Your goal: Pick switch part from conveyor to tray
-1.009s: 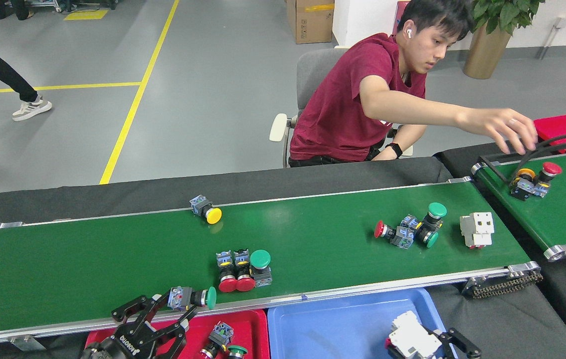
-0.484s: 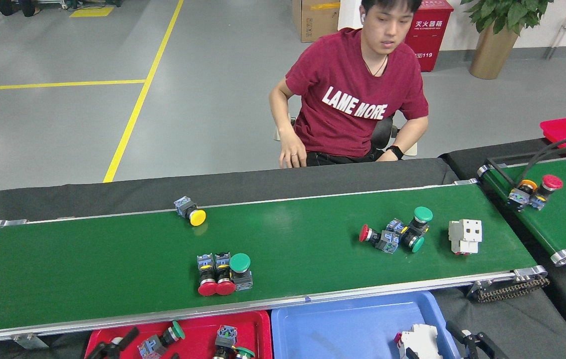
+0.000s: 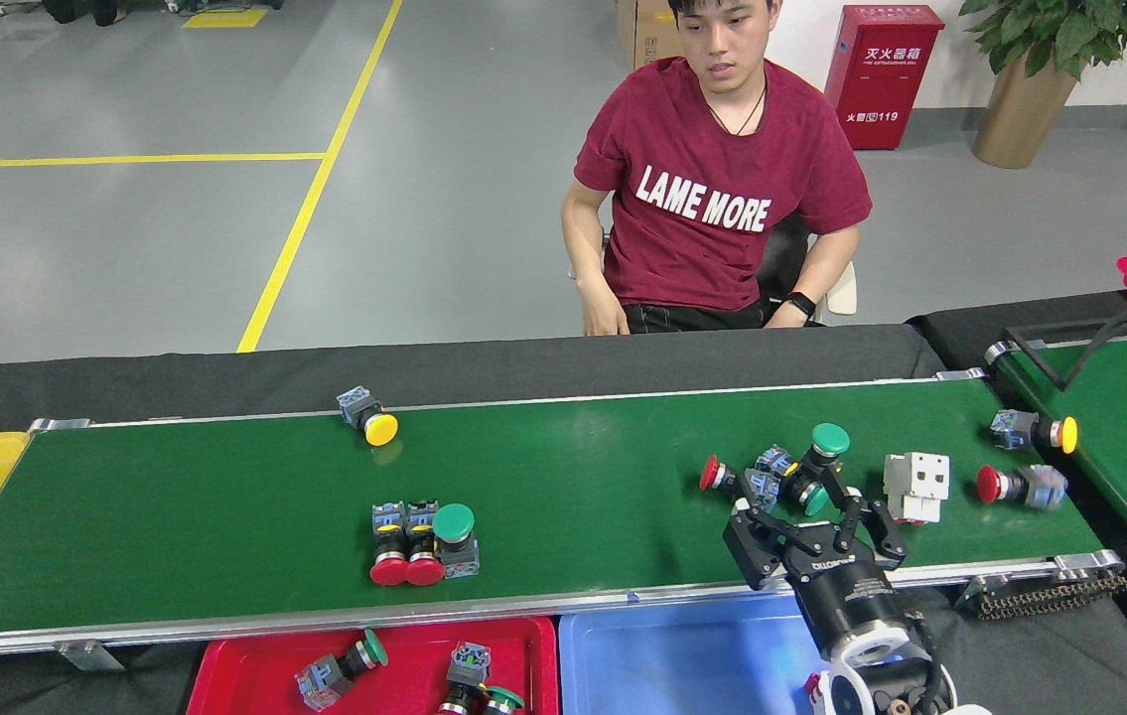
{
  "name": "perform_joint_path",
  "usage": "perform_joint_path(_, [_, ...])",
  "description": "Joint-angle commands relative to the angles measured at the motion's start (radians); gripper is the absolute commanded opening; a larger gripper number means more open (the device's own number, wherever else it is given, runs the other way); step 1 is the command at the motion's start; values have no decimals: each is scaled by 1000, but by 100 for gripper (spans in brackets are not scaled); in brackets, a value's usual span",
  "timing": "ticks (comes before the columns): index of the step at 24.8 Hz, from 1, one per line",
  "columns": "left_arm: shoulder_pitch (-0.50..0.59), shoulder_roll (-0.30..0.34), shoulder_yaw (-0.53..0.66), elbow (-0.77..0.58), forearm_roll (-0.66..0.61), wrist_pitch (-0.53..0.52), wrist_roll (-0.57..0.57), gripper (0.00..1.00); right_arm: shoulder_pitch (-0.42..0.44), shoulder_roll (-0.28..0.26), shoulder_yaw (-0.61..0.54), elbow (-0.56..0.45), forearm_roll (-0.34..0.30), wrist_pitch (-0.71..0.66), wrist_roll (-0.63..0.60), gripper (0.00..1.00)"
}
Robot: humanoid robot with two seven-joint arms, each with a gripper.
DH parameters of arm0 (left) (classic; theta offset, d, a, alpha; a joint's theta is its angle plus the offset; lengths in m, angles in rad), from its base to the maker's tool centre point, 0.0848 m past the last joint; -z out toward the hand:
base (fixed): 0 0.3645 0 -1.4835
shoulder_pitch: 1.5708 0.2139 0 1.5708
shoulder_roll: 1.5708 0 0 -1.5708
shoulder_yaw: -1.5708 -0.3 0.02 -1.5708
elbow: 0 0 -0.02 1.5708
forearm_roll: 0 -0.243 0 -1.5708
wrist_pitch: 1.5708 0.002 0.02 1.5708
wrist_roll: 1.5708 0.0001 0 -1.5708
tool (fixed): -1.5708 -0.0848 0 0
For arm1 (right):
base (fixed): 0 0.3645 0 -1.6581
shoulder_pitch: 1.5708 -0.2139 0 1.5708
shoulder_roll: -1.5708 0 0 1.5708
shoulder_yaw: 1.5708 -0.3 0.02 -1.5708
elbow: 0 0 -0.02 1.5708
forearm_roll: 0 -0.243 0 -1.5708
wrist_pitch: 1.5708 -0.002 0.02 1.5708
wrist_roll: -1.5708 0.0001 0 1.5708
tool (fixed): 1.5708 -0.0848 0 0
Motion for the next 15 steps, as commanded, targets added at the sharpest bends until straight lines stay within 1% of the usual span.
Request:
perform_joint_path(1, [-12,-1,-42,-13,2,90,-8,100,60,-10,-32,-55,14,-56,9,98])
perform_joint_path(2, [-20,6,-74,-13,1,156,-8,100,104,-12,-54,-80,25,-98,9,98])
perform_joint_path(3, [-30,14,-109,-13,1,215,-8,100,138,-12,-77,-83,36,-133,9,98])
perform_joint_path(4, [-49,16,-134,-15,-1,259,-9,100,164,-12,-96,-83,54,-153,3,98])
perform_joint_path(5, [-67,16,-138,-15,-1,276,-9,100,175,-12,-106,-81,71,-154,-20,98])
perform_joint_path(7, [-83,25,-140,-15,-1,276,-9,100,182,-7,-116,-81,88,-154,-54,98])
perform_joint_path(10, [-90,42,-149,-13,-9,278,-9,100,182,-2,-116,-81,94,-150,-55,98])
perform_joint_path(13, [-116,43,-164,-13,-104,273,-9,100,170,5,-110,-75,122,-116,-52,98])
perform_joint_path(15, [-136,43,-207,-13,-159,271,-9,100,161,30,-80,-55,168,-56,-51,98])
